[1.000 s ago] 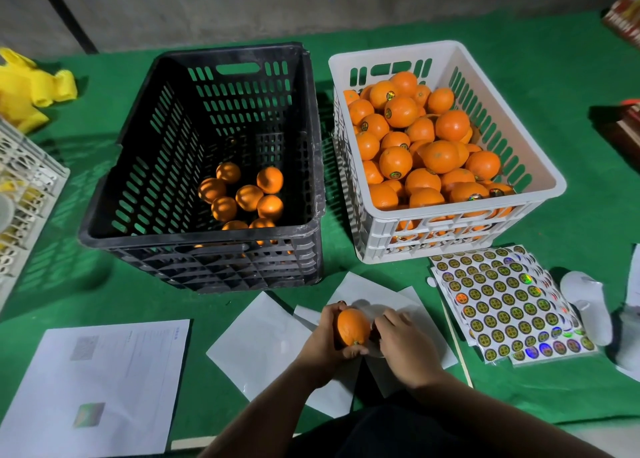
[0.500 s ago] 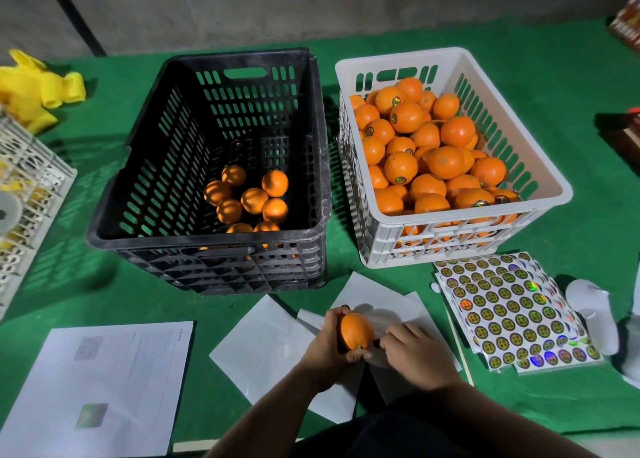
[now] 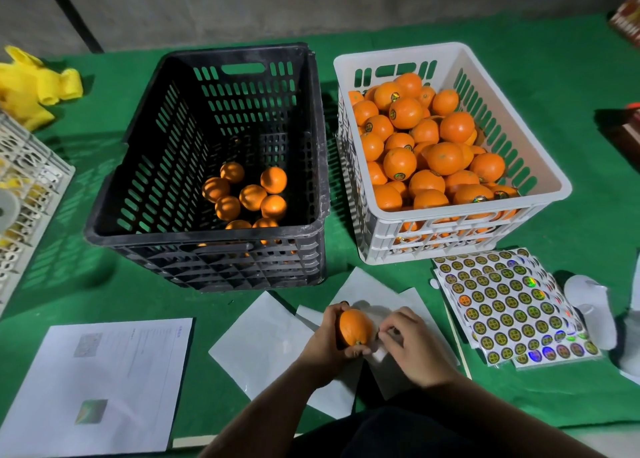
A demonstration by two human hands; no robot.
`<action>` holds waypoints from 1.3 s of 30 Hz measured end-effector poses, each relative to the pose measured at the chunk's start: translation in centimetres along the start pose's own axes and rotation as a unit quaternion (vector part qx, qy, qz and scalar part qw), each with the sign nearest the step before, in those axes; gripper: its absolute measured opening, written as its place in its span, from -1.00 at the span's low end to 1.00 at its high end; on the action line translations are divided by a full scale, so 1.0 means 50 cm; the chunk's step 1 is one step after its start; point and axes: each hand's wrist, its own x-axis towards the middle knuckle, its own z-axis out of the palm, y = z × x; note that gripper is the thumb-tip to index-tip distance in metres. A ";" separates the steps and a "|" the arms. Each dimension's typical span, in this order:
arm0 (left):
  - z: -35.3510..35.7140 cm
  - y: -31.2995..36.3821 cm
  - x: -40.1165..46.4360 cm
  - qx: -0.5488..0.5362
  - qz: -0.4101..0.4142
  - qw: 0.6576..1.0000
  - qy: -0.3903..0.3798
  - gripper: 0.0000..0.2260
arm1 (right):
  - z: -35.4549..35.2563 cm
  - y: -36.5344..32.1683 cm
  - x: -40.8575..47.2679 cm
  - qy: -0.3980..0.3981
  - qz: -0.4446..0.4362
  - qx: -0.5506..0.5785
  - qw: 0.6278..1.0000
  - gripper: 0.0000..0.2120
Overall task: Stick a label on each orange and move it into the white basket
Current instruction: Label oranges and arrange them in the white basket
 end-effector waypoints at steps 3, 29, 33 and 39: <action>0.001 0.005 0.000 0.001 -0.009 1.000 0.003 -0.01 | -0.010 -0.021 0.018 0.008 0.060 0.105 0.993 -0.95; 0.000 0.047 -0.031 -0.053 0.064 0.997 -0.008 -0.39 | -0.057 -0.046 0.105 -0.246 0.231 0.314 0.888 -0.48; -0.001 0.079 -0.051 -0.119 0.123 0.985 0.018 -0.41 | -0.068 -0.074 0.079 -0.214 0.271 0.586 0.733 -0.52; -0.012 0.113 -0.053 -0.071 0.165 0.982 0.056 -0.37 | -0.083 -0.099 0.068 -0.164 0.217 0.616 0.739 -0.51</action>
